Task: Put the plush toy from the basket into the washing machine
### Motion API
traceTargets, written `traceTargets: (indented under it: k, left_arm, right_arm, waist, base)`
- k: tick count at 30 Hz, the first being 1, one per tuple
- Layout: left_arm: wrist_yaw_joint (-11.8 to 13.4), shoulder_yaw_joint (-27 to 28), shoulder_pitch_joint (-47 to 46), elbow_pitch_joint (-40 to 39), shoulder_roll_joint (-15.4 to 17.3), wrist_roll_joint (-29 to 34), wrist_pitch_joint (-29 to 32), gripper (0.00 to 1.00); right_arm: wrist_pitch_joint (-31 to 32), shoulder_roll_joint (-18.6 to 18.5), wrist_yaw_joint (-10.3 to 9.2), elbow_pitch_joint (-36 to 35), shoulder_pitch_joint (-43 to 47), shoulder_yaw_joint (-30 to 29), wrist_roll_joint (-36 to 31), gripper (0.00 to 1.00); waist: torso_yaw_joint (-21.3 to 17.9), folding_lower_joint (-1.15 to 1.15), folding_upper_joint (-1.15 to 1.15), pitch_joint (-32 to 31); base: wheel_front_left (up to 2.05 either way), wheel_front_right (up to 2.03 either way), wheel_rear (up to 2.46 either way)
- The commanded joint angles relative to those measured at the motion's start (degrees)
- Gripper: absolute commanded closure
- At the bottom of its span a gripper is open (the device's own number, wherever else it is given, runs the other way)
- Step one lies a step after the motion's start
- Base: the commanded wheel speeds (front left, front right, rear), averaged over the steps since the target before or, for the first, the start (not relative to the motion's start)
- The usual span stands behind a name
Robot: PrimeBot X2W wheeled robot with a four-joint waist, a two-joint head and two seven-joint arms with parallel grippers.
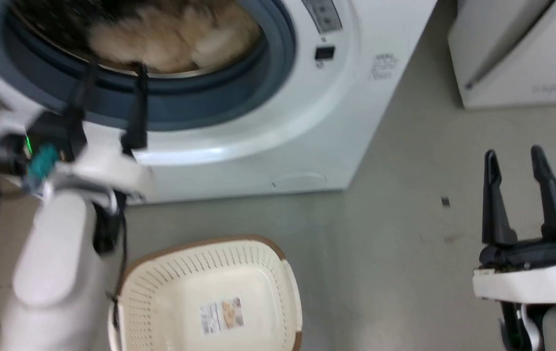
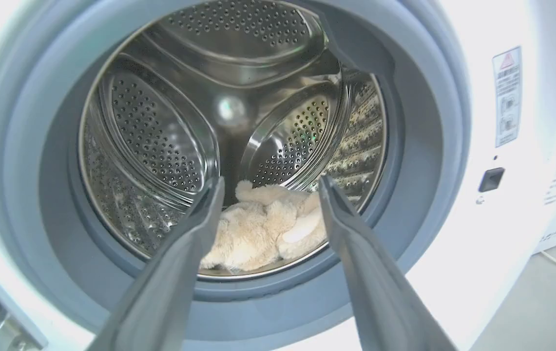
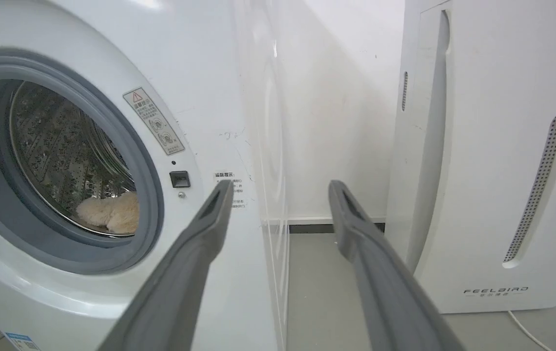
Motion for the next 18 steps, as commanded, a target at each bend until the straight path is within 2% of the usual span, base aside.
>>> traceTargets:
  k: [1,8,18]
  left_arm:
    - [0.42,0.60,3.05,-1.37,-0.82,-0.84,-0.24,0.00]
    - [3.07,2.38,17.35,-9.56,-4.02,-1.63,-0.24,0.00]
    - [7.32,3.02,31.97,-18.01,-7.58,2.25,-0.25,0.00]
  right_arm:
    - [-0.25,-0.03,-0.04,0.34,1.08,0.11,-0.14,0.00]
    - [-0.25,-0.03,-0.04,1.31,3.79,0.06,0.08,0.00]
    - [-0.25,-0.03,-0.04,2.60,6.89,-0.79,1.36,0.00]
  waist:
    - [2.66,0.01,0.00,-4.24]
    - [4.02,0.01,0.00,-8.49]
    - [6.36,0.01,0.00,-10.90]
  base:
    - [0.00,0.00,0.00]
    - [0.00,0.00,0.00]
    - [0.00,0.00,0.00]
